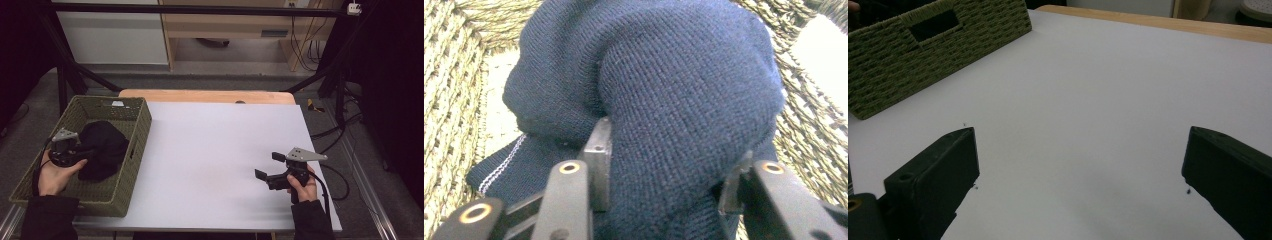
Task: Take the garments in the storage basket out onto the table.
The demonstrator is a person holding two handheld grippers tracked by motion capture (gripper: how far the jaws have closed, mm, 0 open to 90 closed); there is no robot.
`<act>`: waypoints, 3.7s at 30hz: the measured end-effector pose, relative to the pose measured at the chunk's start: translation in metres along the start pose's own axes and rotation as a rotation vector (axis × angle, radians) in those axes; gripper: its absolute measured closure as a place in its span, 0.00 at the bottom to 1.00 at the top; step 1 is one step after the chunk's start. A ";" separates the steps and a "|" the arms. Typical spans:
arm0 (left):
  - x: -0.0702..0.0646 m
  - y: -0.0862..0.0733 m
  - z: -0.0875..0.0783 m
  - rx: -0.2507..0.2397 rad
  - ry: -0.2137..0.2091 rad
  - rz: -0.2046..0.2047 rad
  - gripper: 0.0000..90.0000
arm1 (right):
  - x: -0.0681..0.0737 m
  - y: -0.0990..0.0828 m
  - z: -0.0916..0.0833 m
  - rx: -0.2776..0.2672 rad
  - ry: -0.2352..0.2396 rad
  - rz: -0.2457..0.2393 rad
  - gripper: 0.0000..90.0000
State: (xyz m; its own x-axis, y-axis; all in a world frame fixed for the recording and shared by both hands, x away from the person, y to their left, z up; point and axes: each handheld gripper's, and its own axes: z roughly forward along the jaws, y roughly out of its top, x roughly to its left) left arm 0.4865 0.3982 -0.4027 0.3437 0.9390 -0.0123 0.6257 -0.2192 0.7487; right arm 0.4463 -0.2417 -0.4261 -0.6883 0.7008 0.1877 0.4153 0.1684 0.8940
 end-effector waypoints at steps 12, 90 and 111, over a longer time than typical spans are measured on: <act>-0.001 0.006 -0.009 -0.008 0.005 -0.014 0.72 | 0.000 0.000 0.000 0.000 0.000 0.000 0.02; -0.031 0.085 -0.120 -0.279 -0.009 0.046 0.78 | -0.001 0.000 -0.001 -0.002 -0.003 0.005 0.02; -0.060 0.107 -0.135 -0.320 -0.064 0.099 0.78 | -0.001 0.000 -0.001 -0.002 -0.004 0.007 0.02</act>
State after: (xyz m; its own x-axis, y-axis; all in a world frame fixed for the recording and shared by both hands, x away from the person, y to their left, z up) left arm 0.4377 0.3541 -0.2326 0.4409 0.8968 0.0366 0.3390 -0.2041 0.9184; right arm 0.4464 -0.2434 -0.4257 -0.6828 0.7049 0.1921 0.4188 0.1622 0.8935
